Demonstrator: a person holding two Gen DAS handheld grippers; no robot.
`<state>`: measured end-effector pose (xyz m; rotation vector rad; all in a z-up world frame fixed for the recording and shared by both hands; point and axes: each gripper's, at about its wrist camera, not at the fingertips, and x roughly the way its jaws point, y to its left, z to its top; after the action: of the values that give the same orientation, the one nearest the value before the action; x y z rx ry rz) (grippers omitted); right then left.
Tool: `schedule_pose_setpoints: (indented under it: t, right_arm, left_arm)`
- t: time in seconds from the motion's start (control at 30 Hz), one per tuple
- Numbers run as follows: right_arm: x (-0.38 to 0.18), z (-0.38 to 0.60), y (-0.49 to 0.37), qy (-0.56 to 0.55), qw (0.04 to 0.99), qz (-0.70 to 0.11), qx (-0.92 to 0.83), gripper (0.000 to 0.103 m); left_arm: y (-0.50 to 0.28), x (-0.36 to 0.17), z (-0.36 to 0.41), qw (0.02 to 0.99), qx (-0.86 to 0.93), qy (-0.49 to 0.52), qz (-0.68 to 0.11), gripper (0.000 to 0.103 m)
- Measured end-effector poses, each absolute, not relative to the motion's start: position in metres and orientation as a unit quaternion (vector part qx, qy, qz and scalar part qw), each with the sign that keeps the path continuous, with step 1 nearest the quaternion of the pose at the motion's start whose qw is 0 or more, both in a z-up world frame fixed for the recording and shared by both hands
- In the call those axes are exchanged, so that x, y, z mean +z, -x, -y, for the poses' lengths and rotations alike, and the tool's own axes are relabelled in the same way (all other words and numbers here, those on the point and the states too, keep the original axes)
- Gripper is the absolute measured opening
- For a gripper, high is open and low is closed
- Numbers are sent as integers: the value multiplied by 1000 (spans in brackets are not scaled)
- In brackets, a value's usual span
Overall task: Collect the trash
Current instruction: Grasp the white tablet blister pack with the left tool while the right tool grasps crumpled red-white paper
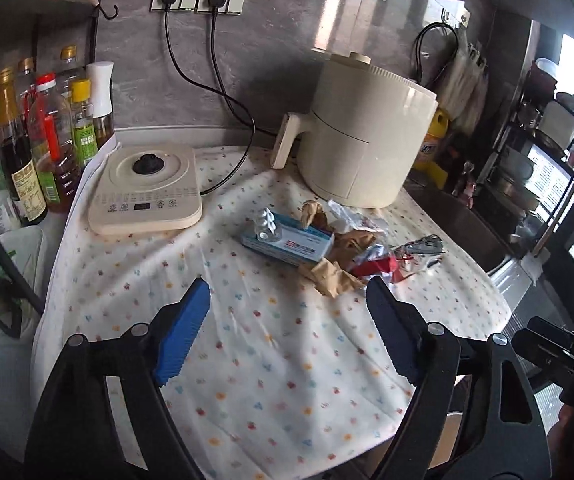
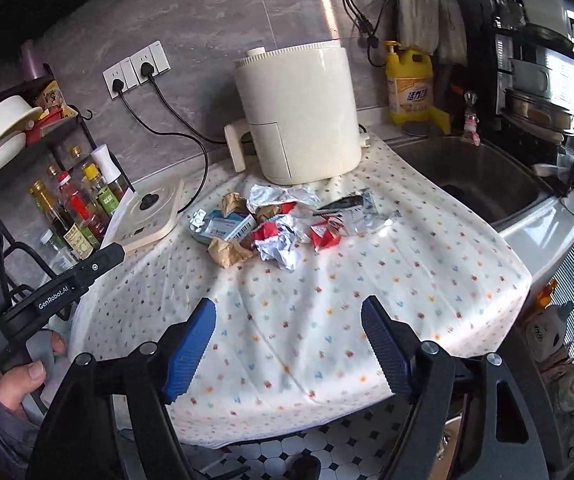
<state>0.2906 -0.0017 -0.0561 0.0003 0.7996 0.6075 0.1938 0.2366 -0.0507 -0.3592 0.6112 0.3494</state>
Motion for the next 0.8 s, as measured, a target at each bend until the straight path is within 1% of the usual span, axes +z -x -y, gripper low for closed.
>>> schedule_pose_setpoints:
  t: [0.1,0.17,0.3,0.47,0.6,0.67,0.8]
  right_arm:
    - [-57,-16,-301,2,879,-382,286,75]
    - [-58,-26,-307,0,880,-383,281,75]
    - [-62,-49,-321,10,883,-382,273,75]
    - [-74,-68,-338,22,883,-392,257,74]
    - [-82,-81,-353,21,883,-399,246,74]
    - [-87,-86,-359,25,883,-403,238,74]
    - [-96,-95,-370,30,882,-412,225,74]
  left_arm:
    - [-203,-54,-254,922,167,174,-302,76]
    - [-211,-57,-264,921,164,178,-305,71]
    - [-229,-61,-284,922,158,176,-307,68]
    - [-253,-73,-304,918,149,182,-321,62]
    - [-273,-85,-316,914,144,186,-331,60]
    - [-283,-90,-322,912,140,190,-335,57]
    - [-304,-104,-332,906,128,207,-345,57]
